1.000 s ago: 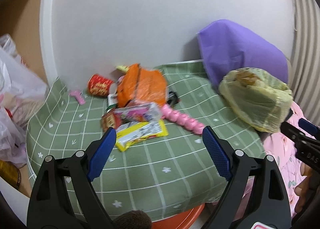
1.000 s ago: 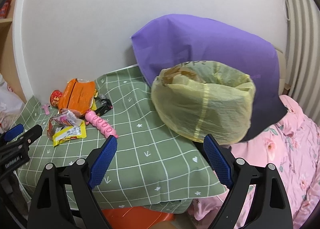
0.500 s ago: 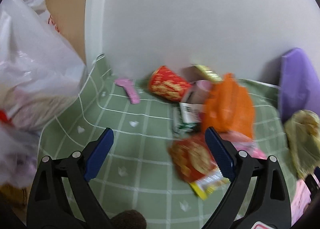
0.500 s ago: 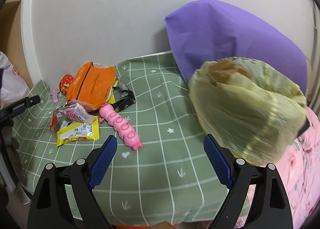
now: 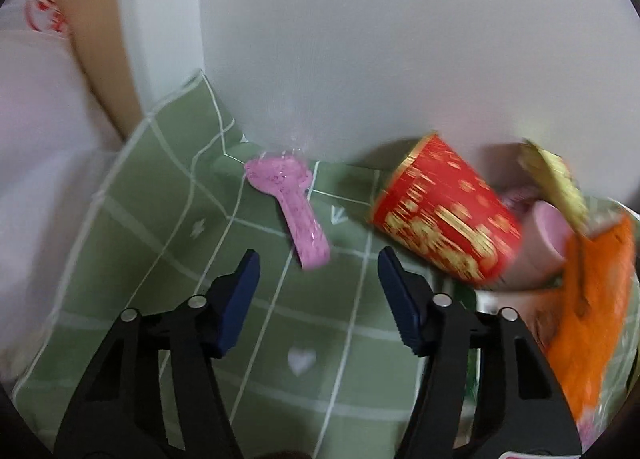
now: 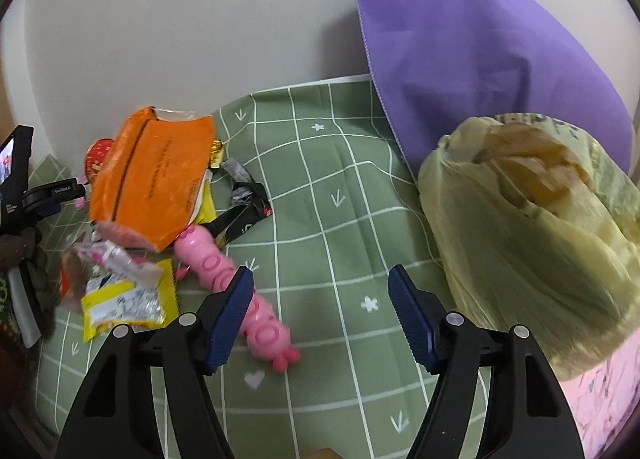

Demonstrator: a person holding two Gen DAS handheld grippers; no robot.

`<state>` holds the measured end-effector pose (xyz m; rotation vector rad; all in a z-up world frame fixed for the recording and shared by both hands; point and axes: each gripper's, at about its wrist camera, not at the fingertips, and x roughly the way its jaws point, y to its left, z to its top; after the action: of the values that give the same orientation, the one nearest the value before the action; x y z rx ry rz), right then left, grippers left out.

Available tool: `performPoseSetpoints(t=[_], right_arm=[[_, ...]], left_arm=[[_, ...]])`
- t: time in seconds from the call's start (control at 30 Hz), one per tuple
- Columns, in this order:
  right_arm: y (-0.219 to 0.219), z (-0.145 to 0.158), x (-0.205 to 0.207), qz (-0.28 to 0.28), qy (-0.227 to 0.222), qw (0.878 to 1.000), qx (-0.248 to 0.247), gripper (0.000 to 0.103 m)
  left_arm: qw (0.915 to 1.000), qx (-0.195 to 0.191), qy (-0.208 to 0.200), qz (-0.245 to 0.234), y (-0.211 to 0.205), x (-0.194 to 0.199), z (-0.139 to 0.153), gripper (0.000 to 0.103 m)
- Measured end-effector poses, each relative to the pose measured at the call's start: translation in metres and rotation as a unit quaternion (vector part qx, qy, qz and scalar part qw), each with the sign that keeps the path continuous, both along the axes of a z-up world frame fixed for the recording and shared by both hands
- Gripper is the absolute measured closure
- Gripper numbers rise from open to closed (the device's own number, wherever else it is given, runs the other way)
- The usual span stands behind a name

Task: Collect trash
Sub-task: 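Grasp the pink plastic spoon with the left tool while the right tool grasps the orange chip bag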

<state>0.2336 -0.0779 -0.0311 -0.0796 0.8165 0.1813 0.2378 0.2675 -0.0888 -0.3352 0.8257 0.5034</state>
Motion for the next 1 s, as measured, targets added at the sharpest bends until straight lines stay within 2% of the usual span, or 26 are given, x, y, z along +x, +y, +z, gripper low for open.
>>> performPoseSetpoints(t=[0.1, 0.2, 0.27, 0.37, 0.47, 0.6, 0.7, 0.8, 0.87, 1.0], right_arm=[[0.008, -0.004, 0.014, 0.004, 0.006, 1.000, -0.010, 0.037], [0.016, -0.007, 0.022, 0.013, 0.004, 1.000, -0.015, 0.037], [0.020, -0.006, 0.033, 0.023, 0.003, 1.000, -0.006, 0.037], [0.027, -0.004, 0.053, 0.047, 0.006, 0.998, 0.028, 0.037], [0.043, 0.001, 0.072, 0.097, 0.001, 0.993, 0.063, 0.037], [0.069, 0.005, 0.095, 0.166, 0.006, 0.983, 0.082, 0.037], [0.086, -0.001, 0.111, 0.179, 0.021, 0.979, 0.092, 0.037], [0.103, -0.013, 0.122, 0.202, 0.066, 0.972, 0.104, 0.037], [0.110, -0.017, 0.122, 0.210, 0.068, 0.971, 0.088, 0.037], [0.120, -0.020, 0.126, 0.231, 0.093, 0.964, 0.094, 0.038]], left_arm=[[0.9999, -0.007, 0.010, 0.008, 0.010, 0.015, -0.008, 0.054], [0.9997, -0.017, 0.017, 0.003, 0.017, 0.023, -0.012, 0.077], [0.9996, -0.022, 0.018, -0.006, 0.018, 0.022, -0.012, 0.077], [0.9990, -0.035, 0.009, -0.028, 0.015, 0.007, -0.008, 0.086], [0.9980, -0.053, 0.002, -0.036, 0.008, -0.021, 0.000, 0.086], [0.9971, -0.058, 0.007, -0.049, -0.004, -0.055, 0.006, 0.086], [0.9968, -0.046, 0.015, -0.065, -0.013, -0.070, 0.010, 0.086], [0.9957, -0.069, 0.007, -0.061, -0.010, -0.082, 0.011, 0.086], [0.9951, -0.071, 0.006, -0.069, -0.013, -0.087, 0.014, 0.085], [0.9947, -0.067, -0.008, -0.078, -0.017, -0.079, 0.017, 0.073]])
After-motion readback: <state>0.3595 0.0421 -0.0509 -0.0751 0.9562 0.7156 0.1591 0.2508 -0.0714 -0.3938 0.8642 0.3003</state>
